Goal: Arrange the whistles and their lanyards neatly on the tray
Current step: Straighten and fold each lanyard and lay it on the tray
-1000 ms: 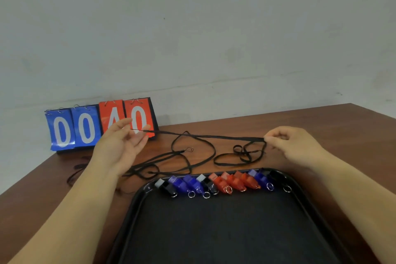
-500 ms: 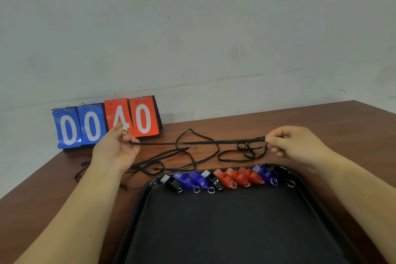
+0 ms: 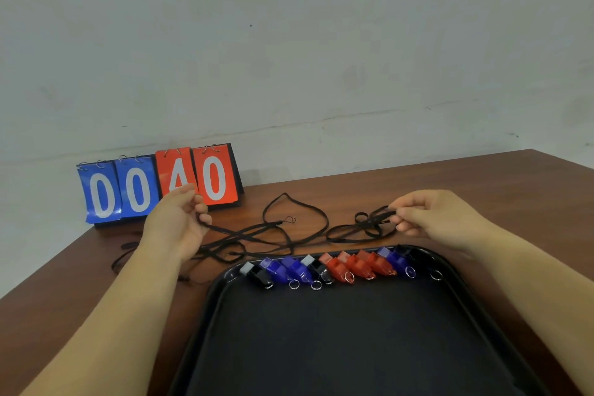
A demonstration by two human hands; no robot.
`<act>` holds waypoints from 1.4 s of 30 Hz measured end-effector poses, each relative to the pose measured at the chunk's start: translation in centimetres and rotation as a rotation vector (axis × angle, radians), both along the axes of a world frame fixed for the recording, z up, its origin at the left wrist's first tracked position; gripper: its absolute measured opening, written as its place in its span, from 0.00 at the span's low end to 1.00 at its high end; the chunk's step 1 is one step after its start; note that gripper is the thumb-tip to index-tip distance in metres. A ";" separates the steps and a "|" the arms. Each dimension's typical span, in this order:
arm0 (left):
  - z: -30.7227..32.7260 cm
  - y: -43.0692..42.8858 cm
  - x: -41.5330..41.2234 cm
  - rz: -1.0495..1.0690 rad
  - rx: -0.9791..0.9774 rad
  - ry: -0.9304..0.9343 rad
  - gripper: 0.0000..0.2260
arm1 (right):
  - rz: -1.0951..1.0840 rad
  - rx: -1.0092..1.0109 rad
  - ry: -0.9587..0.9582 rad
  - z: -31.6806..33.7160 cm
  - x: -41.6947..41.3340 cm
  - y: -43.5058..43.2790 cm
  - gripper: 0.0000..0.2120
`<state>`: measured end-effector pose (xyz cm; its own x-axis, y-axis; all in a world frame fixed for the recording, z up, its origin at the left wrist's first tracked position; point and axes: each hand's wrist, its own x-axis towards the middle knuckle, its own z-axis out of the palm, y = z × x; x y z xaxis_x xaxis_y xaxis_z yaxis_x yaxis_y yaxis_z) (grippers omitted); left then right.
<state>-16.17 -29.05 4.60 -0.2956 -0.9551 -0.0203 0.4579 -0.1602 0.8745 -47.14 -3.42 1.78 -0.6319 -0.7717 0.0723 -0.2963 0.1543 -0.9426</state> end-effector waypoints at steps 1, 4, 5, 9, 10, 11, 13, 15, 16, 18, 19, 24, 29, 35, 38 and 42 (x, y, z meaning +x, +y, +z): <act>0.3 0.5 -0.2 -0.042 -0.051 -0.022 0.09 | 0.018 0.004 0.021 0.2 0.3 0.1 0.08; 1.3 2.2 -0.7 -0.156 -0.215 -0.102 0.13 | 0.078 -0.006 0.074 1.0 1.2 0.3 0.08; 1.5 2.7 -0.8 -0.182 -0.268 -0.137 0.14 | 0.092 -0.014 0.086 1.3 1.5 0.3 0.07; 1.7 3.9 -1.4 -0.202 -0.440 -0.305 0.18 | 0.107 -0.031 0.137 1.9 2.5 0.4 0.05; 1.7 4.1 -1.5 -0.197 -0.478 -0.347 0.18 | 0.108 -0.031 0.152 2.0 2.6 0.4 0.05; 1.6 4.2 -1.6 -0.192 -0.508 -0.381 0.18 | 0.108 -0.030 0.166 2.0 2.7 0.4 0.04; 1.5 4.3 -1.7 -0.181 -0.534 -0.417 0.18 | 0.104 -0.021 0.194 1.9 2.8 0.4 0.04; 1.4 4.3 -1.7 -0.165 -0.533 -0.438 0.17 | 0.096 -0.006 0.221 1.7 2.7 0.4 0.04; 1.3 4.2 -1.7 -0.160 -0.531 -0.455 0.17 | 0.091 0.002 0.233 1.7 2.6 0.4 0.04; 1.1 4.1 -1.7 -0.159 -0.523 -0.486 0.18 | 0.083 0.011 0.250 1.6 2.5 0.4 0.04; 1.0 4.1 -1.7 -0.163 -0.518 -0.497 0.18 | 0.080 0.013 0.256 1.6 2.6 0.4 0.04; 0.9 4.3 -1.8 -0.129 -0.572 -0.572 0.17 | 0.069 0.018 0.307 1.6 2.8 0.4 0.04; 1.6 5.7 -1.7 -0.012 -0.877 -0.869 0.16 | 0.093 0.006 0.367 2.3 3.7 0.8 0.06; 2.3 7.3 -1.5 -0.132 -1.038 -1.068 0.19 | 0.105 0.028 0.422 2.7 4.8 1.0 0.05; 2.7 8.2 -1.6 -0.166 -1.061 -1.055 0.20 | 0.118 0.021 0.404 2.7 5.1 1.1 0.06; 2.9 8.8 -1.7 -0.174 -1.083 -1.038 0.18 | 0.146 0.041 0.463 2.7 5.3 1.1 0.08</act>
